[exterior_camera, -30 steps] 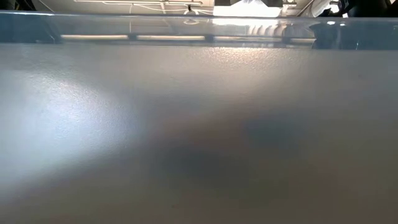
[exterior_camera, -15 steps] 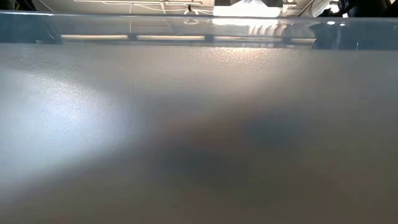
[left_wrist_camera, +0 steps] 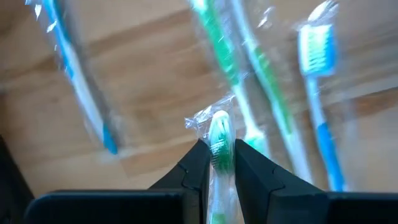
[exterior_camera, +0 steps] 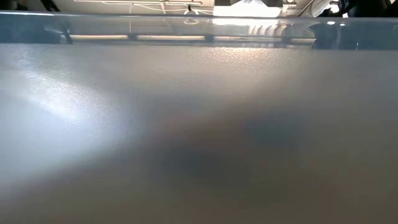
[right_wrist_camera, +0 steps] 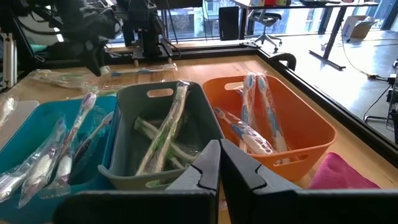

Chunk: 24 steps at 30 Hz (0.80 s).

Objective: Pick & Place Toothbrushes
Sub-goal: Put the green toothbrush into the green bin

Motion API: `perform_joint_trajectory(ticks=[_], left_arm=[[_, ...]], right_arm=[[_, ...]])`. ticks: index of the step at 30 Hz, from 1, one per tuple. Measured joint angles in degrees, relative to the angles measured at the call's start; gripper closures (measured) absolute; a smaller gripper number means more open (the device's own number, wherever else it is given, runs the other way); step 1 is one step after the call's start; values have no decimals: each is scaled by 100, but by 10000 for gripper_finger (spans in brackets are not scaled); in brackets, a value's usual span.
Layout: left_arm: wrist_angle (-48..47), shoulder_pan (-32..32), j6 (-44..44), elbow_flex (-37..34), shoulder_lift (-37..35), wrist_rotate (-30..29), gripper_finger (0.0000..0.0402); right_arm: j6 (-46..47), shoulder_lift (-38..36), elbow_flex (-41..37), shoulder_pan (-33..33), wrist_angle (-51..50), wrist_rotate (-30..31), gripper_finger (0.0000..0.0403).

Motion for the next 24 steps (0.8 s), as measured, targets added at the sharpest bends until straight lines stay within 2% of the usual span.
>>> perform_joint_trajectory(ticks=[4, 14, 24], left_arm=[[146, 252, 524, 2, -271, -192, 350], [685, 1231, 2451, 4, -736, -214, 350], [2056, 2234, 4357, 4, -873, 778, 350]], right_arm=[[0, 2, 0, 0, 0, 14, 398], [0, 2, 0, 0, -2, 14, 398], [-2, 1, 0, 2, -36, 14, 398]])
